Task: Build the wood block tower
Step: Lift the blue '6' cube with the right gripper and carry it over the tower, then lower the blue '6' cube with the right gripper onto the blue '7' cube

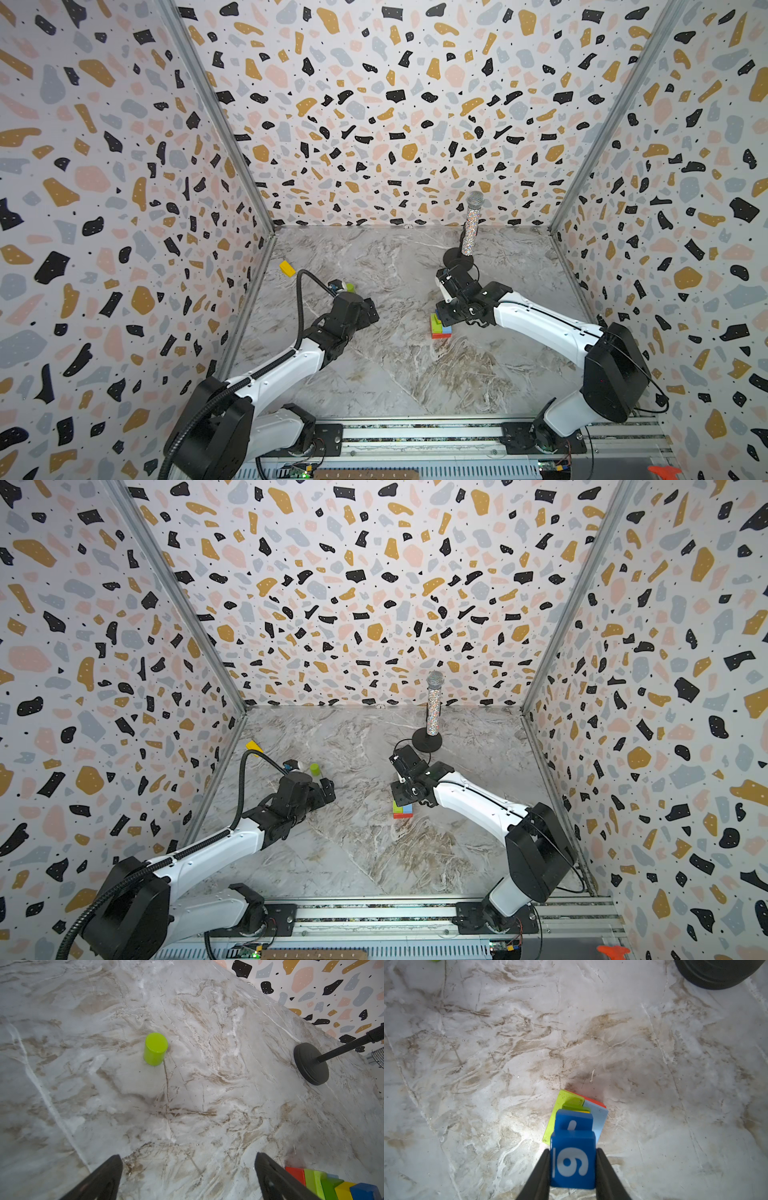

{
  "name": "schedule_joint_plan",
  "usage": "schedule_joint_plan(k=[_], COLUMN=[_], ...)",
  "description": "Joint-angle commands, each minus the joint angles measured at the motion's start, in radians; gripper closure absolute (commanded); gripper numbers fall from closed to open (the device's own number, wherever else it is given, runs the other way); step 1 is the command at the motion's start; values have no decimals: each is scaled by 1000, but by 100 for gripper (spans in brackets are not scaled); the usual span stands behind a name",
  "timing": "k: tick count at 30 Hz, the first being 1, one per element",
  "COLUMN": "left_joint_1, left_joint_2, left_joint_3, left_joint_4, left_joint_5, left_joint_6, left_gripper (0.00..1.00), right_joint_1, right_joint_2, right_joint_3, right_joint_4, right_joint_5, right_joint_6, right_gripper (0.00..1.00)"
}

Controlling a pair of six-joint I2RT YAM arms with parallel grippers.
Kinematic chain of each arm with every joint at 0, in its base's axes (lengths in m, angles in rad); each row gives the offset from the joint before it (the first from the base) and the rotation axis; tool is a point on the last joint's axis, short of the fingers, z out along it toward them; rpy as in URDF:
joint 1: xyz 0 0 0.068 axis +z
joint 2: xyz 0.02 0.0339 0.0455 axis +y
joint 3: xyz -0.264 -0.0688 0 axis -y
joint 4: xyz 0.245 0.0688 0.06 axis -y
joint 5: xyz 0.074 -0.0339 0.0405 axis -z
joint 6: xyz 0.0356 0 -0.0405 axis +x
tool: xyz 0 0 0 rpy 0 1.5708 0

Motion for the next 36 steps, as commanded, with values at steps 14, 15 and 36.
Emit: schedule_joint_plan(k=[14, 15, 36], left_joint_1=[-4, -3, -3], left_joint_2=[-17, -20, -30], left_joint_3=[34, 32, 17], left_joint_4=[12, 13, 32], left_joint_5=[-29, -30, -8], left_joint_6=[8, 9, 22], left_gripper=[0, 0, 0], right_joint_1=[6, 6, 10], right_joint_2=[-1, -1, 39], right_joint_3=[34, 38, 80], right_joint_4=[-24, -29, -72], right_joint_5=[-2, 0, 18], right_joint_6=[45, 48, 129], right_gripper=[68, 67, 67])
